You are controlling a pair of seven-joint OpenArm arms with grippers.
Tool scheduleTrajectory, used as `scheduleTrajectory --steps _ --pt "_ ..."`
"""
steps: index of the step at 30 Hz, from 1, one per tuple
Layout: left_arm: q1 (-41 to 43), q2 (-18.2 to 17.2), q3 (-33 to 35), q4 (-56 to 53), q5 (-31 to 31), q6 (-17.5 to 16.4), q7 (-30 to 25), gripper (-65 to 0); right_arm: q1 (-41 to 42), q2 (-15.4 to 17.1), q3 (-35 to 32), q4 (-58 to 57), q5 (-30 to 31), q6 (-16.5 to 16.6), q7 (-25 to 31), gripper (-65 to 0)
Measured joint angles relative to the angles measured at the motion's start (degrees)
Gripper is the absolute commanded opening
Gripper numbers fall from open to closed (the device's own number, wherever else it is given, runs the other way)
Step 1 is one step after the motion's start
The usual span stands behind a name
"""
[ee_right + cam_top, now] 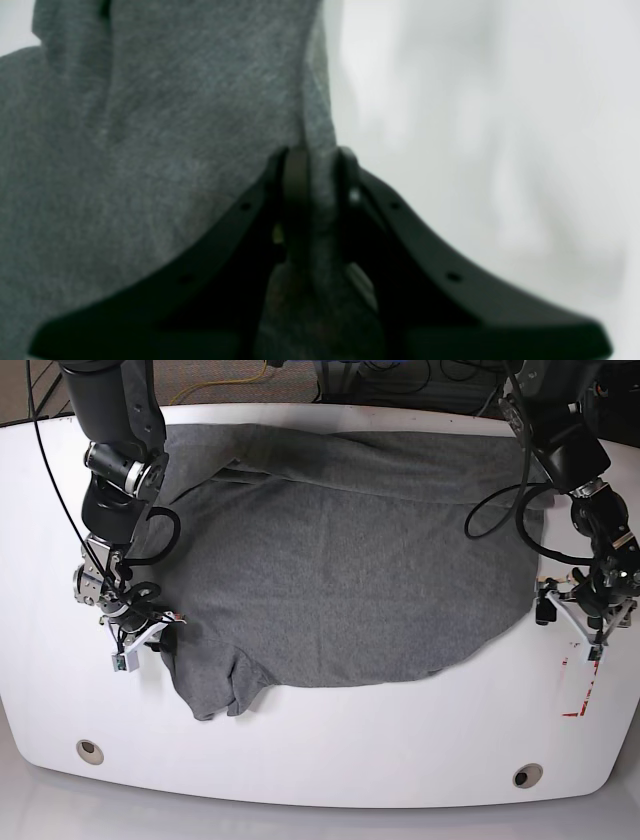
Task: Layout the t-shirt on the table in an organized manner, then fold the t-shirt properly
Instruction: 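Grasp the hem corners with both grippers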
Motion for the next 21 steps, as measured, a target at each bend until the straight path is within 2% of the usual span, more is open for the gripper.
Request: scheduleTrajectory --steps 12,18,21 --pt "-8.2 3.2 0.2 -18.7 -0.2 0.2 -9.8 -6.9 -0.3 -0.2 0.0 0.0 0.0 0.1 0.5 -55.8" --pt "-10.3 3.5 0.7 -26.7 0.0 0.0 -14.1 -7.1 -0.3 -0.1 0.0 0.0 0.0 0.0 0.4 -55.8" --pt "-11.3 2.9 3.7 -29.6 -0.5 0.3 -16.1 -7.6 -0.3 -0.1 0.0 0.0 0.0 0.1 0.5 -55.8"
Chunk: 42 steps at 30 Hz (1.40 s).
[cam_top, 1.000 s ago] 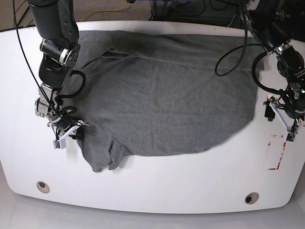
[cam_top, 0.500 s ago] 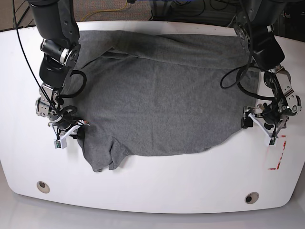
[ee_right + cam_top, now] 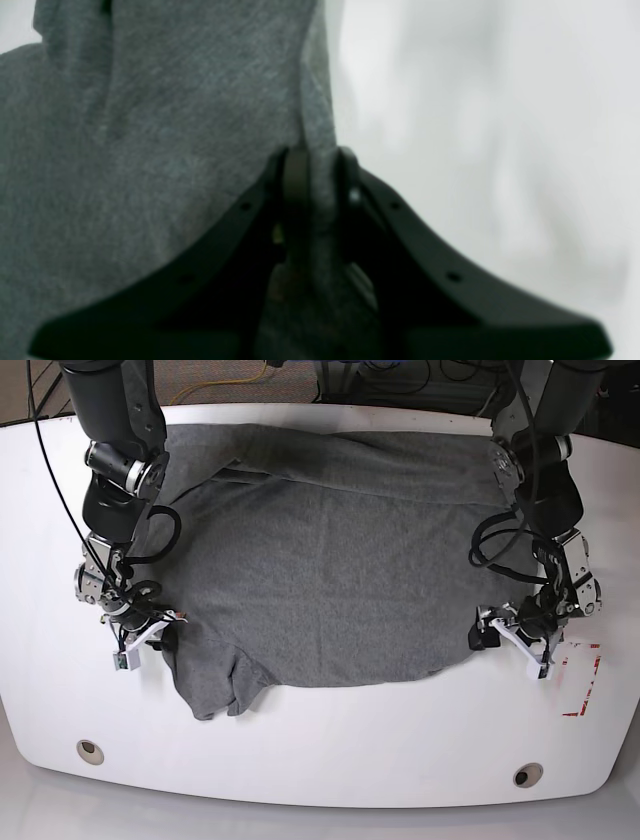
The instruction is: Layout the t-shirt on the table in an organized manner, then fold the t-shirt properly
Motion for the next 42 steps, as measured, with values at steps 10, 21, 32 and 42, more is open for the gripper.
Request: scheduleTrajectory --steps 10,21,32,42 --pt "0.9 0.9 7.8 3.0 0.2 -0.6 1.4 -48.8 0.0 0.0 0.0 0.0 0.0 0.0 0.0 -55.8" --pt "6.4 -0.2 12.0 14.7 0.9 -0.2 3.5 -64.2 0.0 -0.2 0.0 0.0 0.4 0.3 0.0 -55.8" --pt "11.7 0.0 16.6 30.6 0.6 -0.6 2.9 -64.2 -0.8 0.0 0.0 0.3 1.1 0.3 0.5 -56.1" --pt "15.3 -0.3 22.1 40.0 0.5 -0.5 3.0 -63.9 -1.2 0.0 0.0 0.3 1.1 0.3 0.8 -56.1"
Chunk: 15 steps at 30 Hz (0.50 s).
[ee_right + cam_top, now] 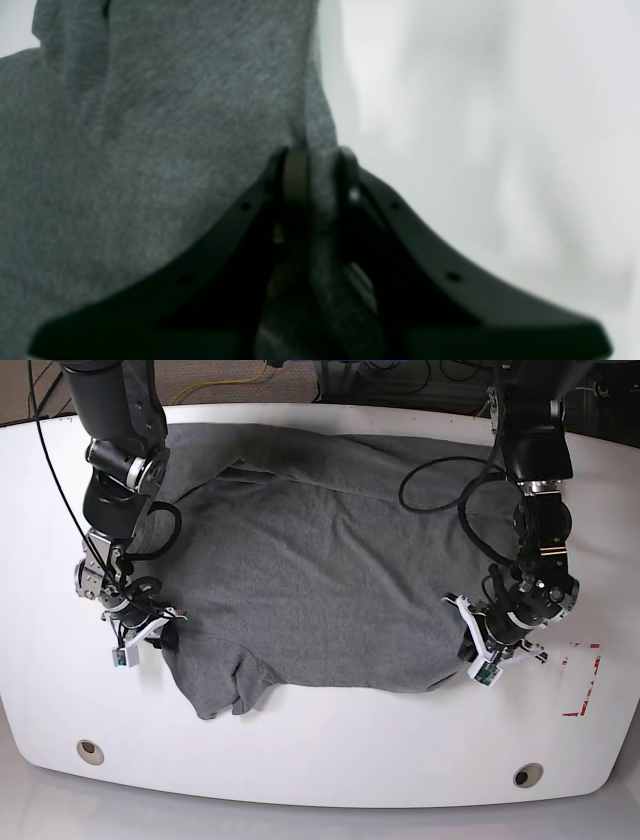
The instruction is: Layout the t-shirt on the table in an organized manner, then fold the t-shirt properly
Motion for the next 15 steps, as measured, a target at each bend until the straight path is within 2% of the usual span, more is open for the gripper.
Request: scheduleTrajectory --steps 5,8,15 --pt "3.1 -1.0 3.6 3.5 -0.5 -0.5 0.0 -63.6 -0.1 0.0 0.0 0.0 0.2 0.0 0.1 -56.1" --pt "4.1 -1.9 5.1 3.7 -0.2 -0.4 0.1 -58.1 -0.1 0.0 0.0 0.0 0.2 0.0 0.1 -56.1" --pt "5.3 -2.6 5.0 3.7 0.0 0.2 0.0 -28.7 -0.1 0.0 0.0 0.0 0.2 0.0 0.1 -56.1"
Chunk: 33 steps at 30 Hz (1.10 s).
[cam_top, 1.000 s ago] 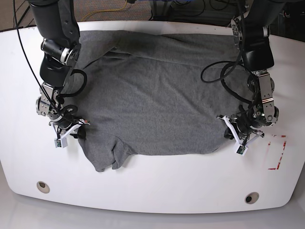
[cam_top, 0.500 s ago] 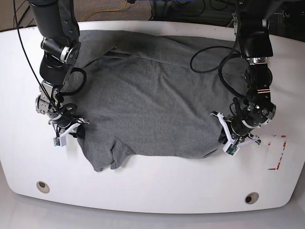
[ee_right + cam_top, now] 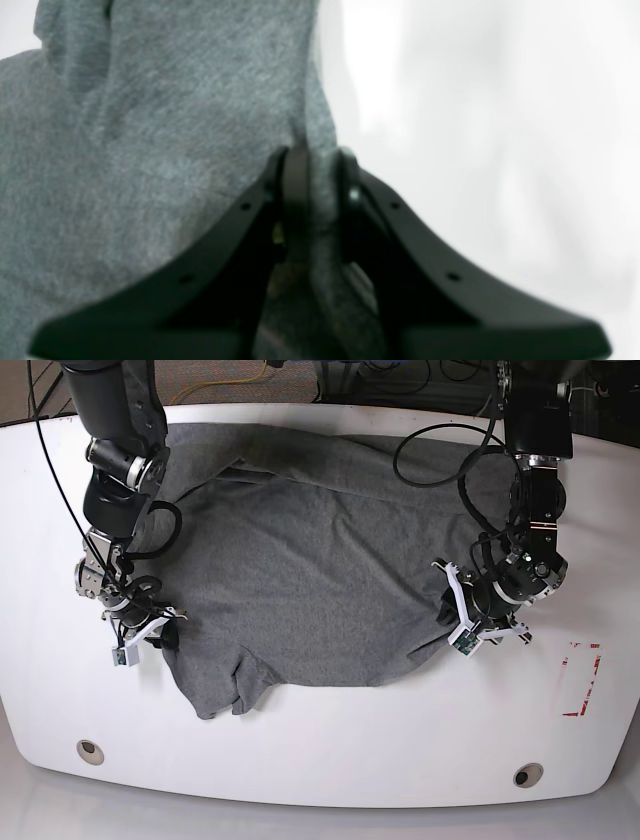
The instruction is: Layout the t-shirt on the table in an organized manner, then fold the t-shirt properly
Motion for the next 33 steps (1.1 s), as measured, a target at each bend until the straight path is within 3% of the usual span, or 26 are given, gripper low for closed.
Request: scheduleTrajectory --steps 5,18,24,33 --pt "0.1 0.3 -1.4 0.0 -0.3 -0.4 -0.2 -16.9 0.0 0.0 0.0 0.0 0.0 0.0 0.0 -56.1" --pt "-5.6 1.0 -5.0 -3.1 -1.2 -0.2 -0.3 -17.2 -0.2 0.0 0.0 0.0 0.0 0.0 0.2 -56.1" --pt "-10.9 2.4 -9.6 -12.7 0.2 3.5 -0.7 -17.1 -0.3 0.0 0.0 0.0 0.0 0.0 0.5 -56.1" --pt "-17.2 3.5 -8.9 -30.8 -0.2 3.5 -5.7 -17.2 -0.3 -0.1 0.0 0.1 0.0 0.0 0.6 -56.1"
